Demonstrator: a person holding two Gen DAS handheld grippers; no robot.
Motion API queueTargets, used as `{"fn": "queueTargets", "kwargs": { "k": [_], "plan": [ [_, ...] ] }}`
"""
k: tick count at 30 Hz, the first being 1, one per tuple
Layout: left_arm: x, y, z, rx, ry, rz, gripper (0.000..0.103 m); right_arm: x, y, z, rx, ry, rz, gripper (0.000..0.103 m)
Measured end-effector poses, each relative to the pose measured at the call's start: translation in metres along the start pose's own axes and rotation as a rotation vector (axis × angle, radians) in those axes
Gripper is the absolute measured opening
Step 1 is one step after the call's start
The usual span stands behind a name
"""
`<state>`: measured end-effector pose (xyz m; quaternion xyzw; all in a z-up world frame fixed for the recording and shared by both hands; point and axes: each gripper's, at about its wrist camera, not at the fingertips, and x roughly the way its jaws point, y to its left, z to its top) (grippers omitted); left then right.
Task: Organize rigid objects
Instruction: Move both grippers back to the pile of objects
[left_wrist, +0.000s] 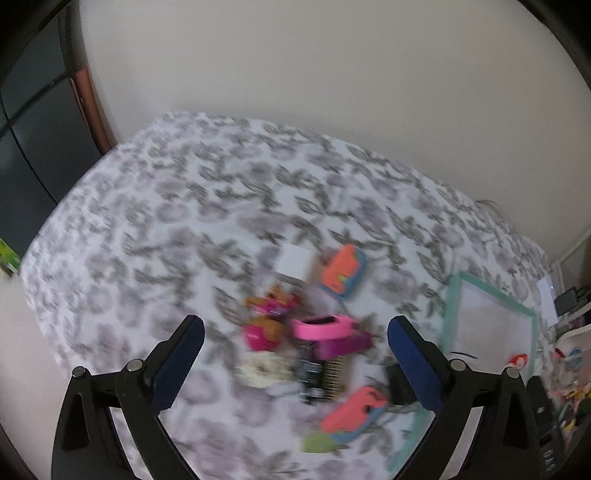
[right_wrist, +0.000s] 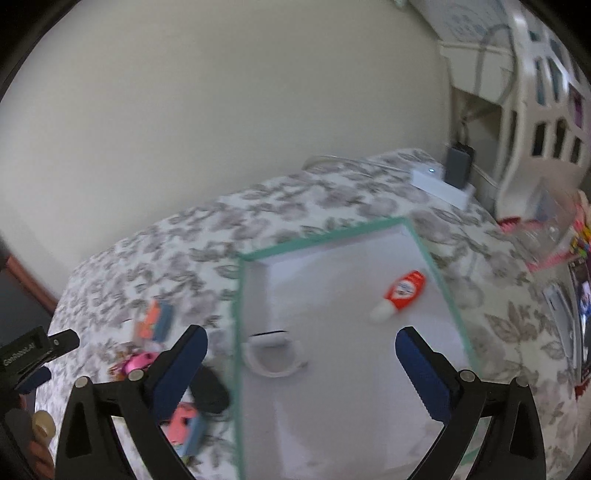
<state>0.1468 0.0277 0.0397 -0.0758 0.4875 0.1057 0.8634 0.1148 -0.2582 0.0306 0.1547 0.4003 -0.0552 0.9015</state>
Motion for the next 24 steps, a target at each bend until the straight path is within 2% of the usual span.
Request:
{"fn": "queueTargets", "kwargs": {
  "k": [5, 9, 15, 24],
  "plan": [
    [-0.015, 0.049, 0.011, -0.04, -0.028, 0.036, 0.1, -0.016, 0.034, 0.004, -0.055, -0.025, 0.047, 0.103],
    [-0.023, 0.085, 0.016, -0.082, -0.041, 0.061, 0.1, -0.021, 0.069, 0.004, -0.109, 0.009, 0.097, 0.103],
    [-0.008, 0.116, 0.007, -0.117, 0.013, 0.044, 0.1, -0.003, 0.114, -0.018, -0.168, 0.121, 0.12, 0.103],
    [0.033, 0.119, -0.019, -0.087, 0.106, 0.019, 0.099, 0.048, 0.129, -0.065, -0.187, 0.3, 0.094, 0.103]
  ]
}}
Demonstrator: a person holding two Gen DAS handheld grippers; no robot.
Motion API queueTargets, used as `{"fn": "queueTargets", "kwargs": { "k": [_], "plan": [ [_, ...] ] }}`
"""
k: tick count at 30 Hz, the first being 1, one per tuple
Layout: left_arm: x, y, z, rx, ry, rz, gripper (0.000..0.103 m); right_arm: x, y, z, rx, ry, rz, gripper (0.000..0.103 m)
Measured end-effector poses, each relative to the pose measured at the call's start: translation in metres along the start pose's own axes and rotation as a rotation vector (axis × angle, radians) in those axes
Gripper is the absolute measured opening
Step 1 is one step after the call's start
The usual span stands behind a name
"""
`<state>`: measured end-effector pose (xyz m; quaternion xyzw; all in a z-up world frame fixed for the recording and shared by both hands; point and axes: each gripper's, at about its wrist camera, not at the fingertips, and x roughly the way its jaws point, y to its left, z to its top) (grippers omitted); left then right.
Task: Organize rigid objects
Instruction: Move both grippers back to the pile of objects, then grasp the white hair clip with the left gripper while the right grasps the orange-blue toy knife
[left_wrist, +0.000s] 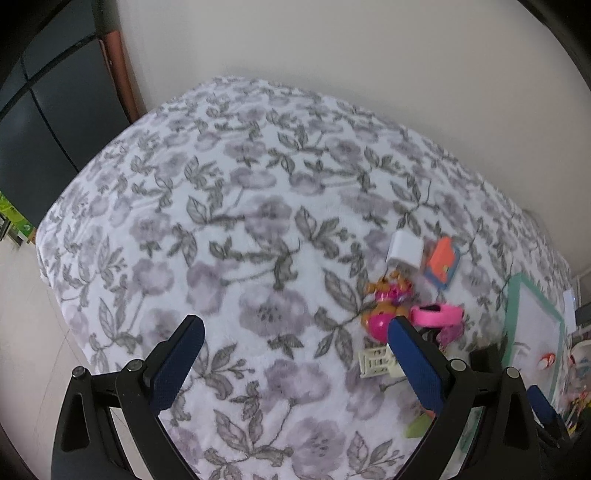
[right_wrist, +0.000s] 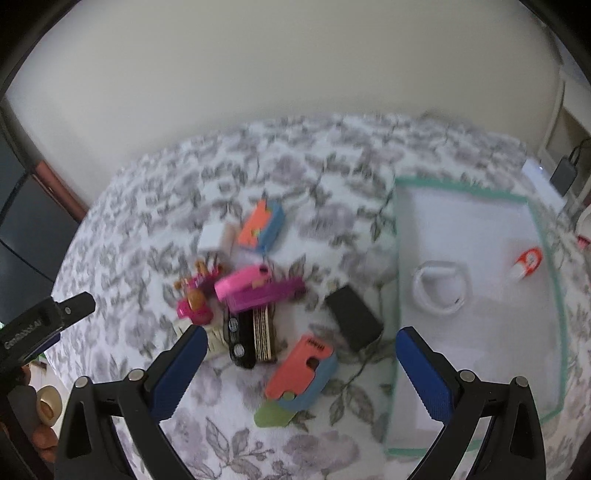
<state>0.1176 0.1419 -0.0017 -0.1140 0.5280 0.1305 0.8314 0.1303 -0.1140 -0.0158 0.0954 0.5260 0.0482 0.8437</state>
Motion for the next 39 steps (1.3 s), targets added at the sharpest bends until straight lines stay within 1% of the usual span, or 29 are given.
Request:
{"fn": "queueTargets", "kwargs": {
  "k": [3, 7, 14, 18, 20, 23, 27, 30, 33, 34, 37, 39],
  "plan": [
    [0.014, -0.001, -0.006, 0.011, 0.03, -0.013, 0.099, 0.018, -0.001, -0.005, 0.014, 0.048, -0.005, 0.1],
    [0.033, -0.006, -0.014, 0.028, 0.071, -0.022, 0.099, 0.036, -0.004, -0.01, 0.043, 0.1, -0.003, 0.094],
    [0.053, -0.022, -0.02, 0.047, 0.115, -0.088, 0.099, 0.055, -0.002, -0.015, 0.044, 0.16, -0.008, 0.083],
    [0.062, -0.035, -0.02, 0.069, 0.132, -0.11, 0.099, 0.063, 0.002, -0.018, 0.036, 0.186, -0.005, 0.082],
    [0.067, -0.041, -0.02, 0.078, 0.139, -0.108, 0.1, 0.068, 0.003, -0.019, 0.032, 0.199, -0.009, 0.08],
    [0.073, -0.05, -0.02, 0.082, 0.146, -0.117, 0.099, 0.072, 0.003, -0.021, 0.028, 0.212, -0.02, 0.08],
    [0.079, -0.057, -0.021, 0.099, 0.163, -0.104, 0.099, 0.077, 0.002, -0.023, 0.03, 0.226, -0.017, 0.08],
    [0.081, -0.063, -0.022, 0.11, 0.17, -0.121, 0.099, 0.078, 0.003, -0.023, 0.025, 0.227, -0.019, 0.08],
    [0.086, -0.07, -0.023, 0.129, 0.174, -0.09, 0.099, 0.078, 0.003, -0.022, 0.015, 0.228, -0.026, 0.08],
    [0.087, -0.071, -0.023, 0.13, 0.175, -0.089, 0.098, 0.078, 0.003, -0.022, 0.012, 0.228, -0.028, 0.079],
    [0.088, -0.071, -0.023, 0.124, 0.175, -0.098, 0.087, 0.077, 0.004, -0.023, 0.018, 0.229, -0.034, 0.073],
    [0.089, -0.071, -0.022, 0.118, 0.174, -0.101, 0.084, 0.078, 0.004, -0.023, 0.022, 0.231, -0.03, 0.071]
  ]
}}
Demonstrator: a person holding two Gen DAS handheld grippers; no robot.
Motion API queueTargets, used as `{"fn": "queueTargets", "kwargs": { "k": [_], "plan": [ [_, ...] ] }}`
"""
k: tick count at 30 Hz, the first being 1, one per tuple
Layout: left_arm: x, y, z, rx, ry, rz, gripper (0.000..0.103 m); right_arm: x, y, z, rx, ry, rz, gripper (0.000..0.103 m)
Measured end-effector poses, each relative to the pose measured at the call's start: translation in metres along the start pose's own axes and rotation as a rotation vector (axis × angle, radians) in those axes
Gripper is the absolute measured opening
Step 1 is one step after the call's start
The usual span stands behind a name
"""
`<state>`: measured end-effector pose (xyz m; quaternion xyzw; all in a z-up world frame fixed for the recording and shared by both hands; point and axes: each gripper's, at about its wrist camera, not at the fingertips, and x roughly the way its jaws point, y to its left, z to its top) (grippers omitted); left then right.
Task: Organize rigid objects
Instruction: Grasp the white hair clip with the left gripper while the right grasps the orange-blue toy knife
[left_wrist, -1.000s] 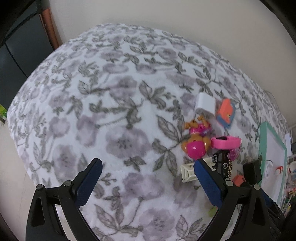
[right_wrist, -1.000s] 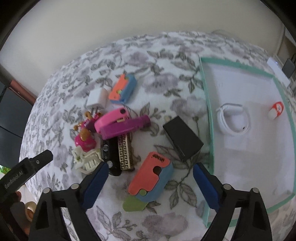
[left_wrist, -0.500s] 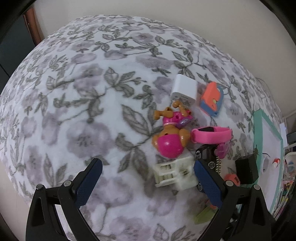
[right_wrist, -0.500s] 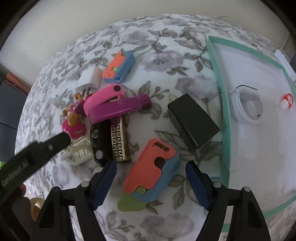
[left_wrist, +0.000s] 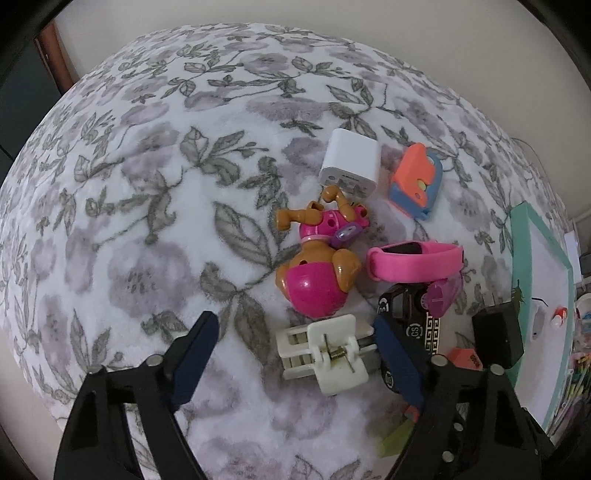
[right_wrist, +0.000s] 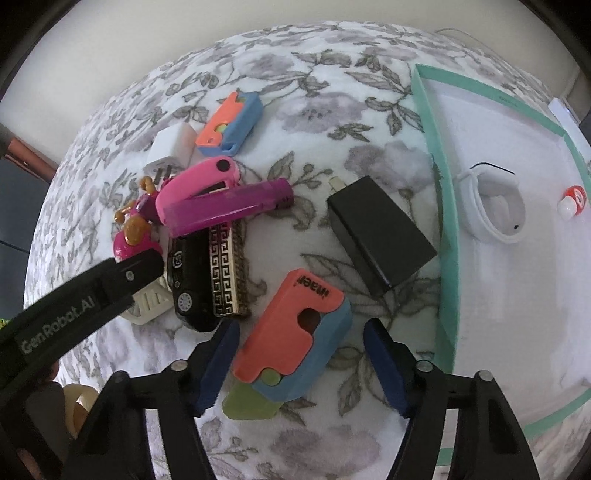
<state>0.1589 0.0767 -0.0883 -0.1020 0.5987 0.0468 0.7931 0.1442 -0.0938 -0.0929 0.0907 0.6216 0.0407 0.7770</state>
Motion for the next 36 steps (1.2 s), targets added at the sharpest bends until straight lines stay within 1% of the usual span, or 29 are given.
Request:
{"fn": "queueTargets", "kwargs": {
  "k": [2, 3, 5, 6, 7, 11, 15, 18, 23, 28, 36],
  "plan": [
    [-0.001, 0.001, -0.001, 0.0, -0.003, -0.001, 0.074, -0.001, -0.002, -0.001, 0.002, 0.002, 0.007, 0.069],
    [-0.002, 0.002, -0.002, 0.002, -0.002, 0.001, 0.072, -0.001, -0.002, -0.001, 0.004, 0.005, 0.011, 0.068],
    [-0.003, 0.004, -0.004, 0.008, 0.002, 0.008, 0.063, -0.003, -0.005, -0.001, 0.009, 0.009, 0.019, 0.062],
    [-0.003, 0.006, -0.005, 0.007, 0.007, 0.014, 0.061, -0.004, -0.007, -0.001, 0.012, 0.011, 0.023, 0.061],
    [-0.002, 0.009, -0.006, 0.003, 0.016, 0.022, 0.056, -0.005, -0.009, 0.0, 0.013, 0.013, 0.026, 0.058],
    [-0.004, 0.022, -0.008, -0.015, 0.017, 0.019, 0.056, -0.006, -0.012, 0.0, 0.002, 0.025, 0.027, 0.054],
    [-0.004, 0.032, -0.008, -0.023, 0.019, 0.016, 0.056, -0.005, -0.007, -0.001, -0.015, 0.027, 0.012, 0.054],
    [-0.003, 0.037, -0.008, -0.023, 0.026, 0.031, 0.056, -0.004, 0.001, -0.003, -0.05, 0.023, -0.023, 0.054],
    [0.004, 0.03, -0.007, -0.01, 0.033, 0.069, 0.056, -0.001, 0.017, -0.008, -0.116, 0.01, -0.086, 0.054],
    [0.014, 0.023, -0.003, -0.009, 0.041, 0.088, 0.056, 0.001, 0.032, -0.013, -0.181, -0.009, -0.147, 0.054],
    [0.017, 0.015, 0.006, -0.002, 0.056, 0.108, 0.056, -0.001, 0.032, -0.014, -0.205, -0.035, -0.15, 0.054]
  ]
}}
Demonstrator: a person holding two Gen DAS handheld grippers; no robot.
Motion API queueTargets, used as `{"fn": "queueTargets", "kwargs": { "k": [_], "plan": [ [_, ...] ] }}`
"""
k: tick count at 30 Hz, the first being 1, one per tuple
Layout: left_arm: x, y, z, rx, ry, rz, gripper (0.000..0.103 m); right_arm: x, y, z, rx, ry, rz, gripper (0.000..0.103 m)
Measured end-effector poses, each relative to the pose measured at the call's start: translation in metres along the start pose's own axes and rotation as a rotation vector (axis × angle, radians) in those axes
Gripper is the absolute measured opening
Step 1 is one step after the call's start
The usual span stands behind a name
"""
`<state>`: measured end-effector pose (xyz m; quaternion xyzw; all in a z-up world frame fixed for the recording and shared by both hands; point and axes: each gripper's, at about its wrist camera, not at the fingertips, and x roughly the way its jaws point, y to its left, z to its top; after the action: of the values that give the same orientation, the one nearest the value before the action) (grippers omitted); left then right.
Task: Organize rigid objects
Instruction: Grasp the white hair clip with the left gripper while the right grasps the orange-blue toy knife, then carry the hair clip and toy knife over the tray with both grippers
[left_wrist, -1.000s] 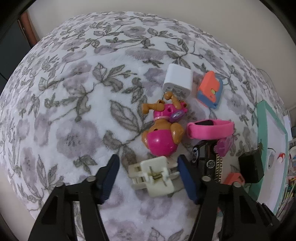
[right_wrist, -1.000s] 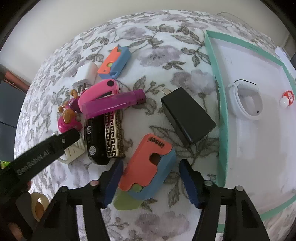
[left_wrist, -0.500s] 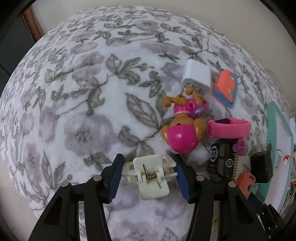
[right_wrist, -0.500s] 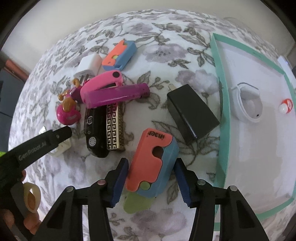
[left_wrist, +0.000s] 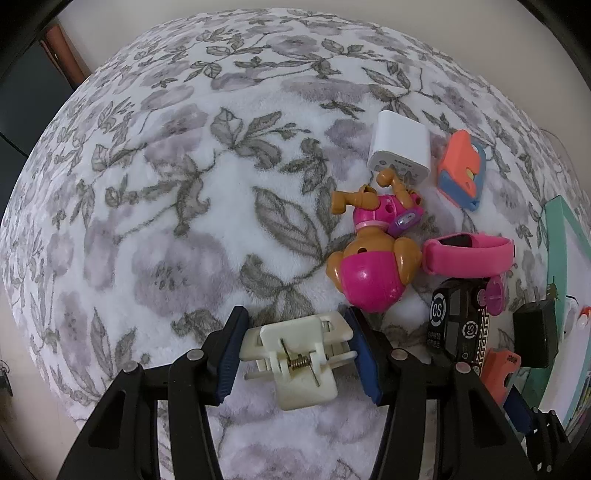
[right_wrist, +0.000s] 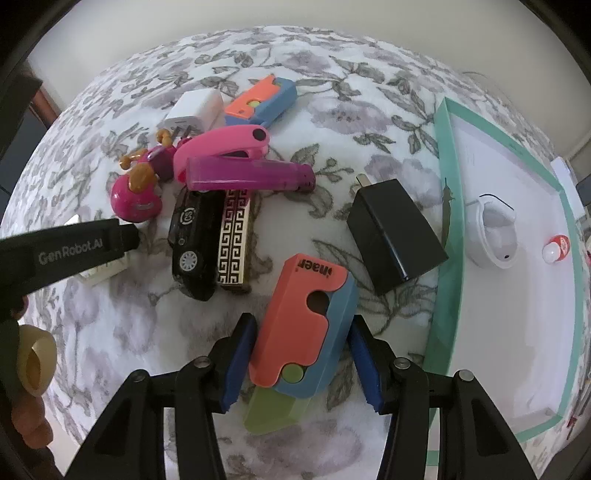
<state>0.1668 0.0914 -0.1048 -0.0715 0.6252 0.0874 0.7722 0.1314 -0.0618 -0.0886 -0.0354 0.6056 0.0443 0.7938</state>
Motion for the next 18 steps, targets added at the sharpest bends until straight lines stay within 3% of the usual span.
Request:
{"fn": "queueTargets", "kwargs": {
  "k": [13, 18],
  "plan": [
    [-0.013, -0.001, -0.018, -0.02, 0.039, 0.051, 0.055, -0.004, -0.028, -0.008, 0.036, 0.004, 0.095, 0.048],
    [-0.034, -0.007, -0.021, -0.027, 0.027, 0.061, 0.055, -0.009, -0.048, -0.011, 0.104, 0.011, 0.192, 0.048]
  ]
}}
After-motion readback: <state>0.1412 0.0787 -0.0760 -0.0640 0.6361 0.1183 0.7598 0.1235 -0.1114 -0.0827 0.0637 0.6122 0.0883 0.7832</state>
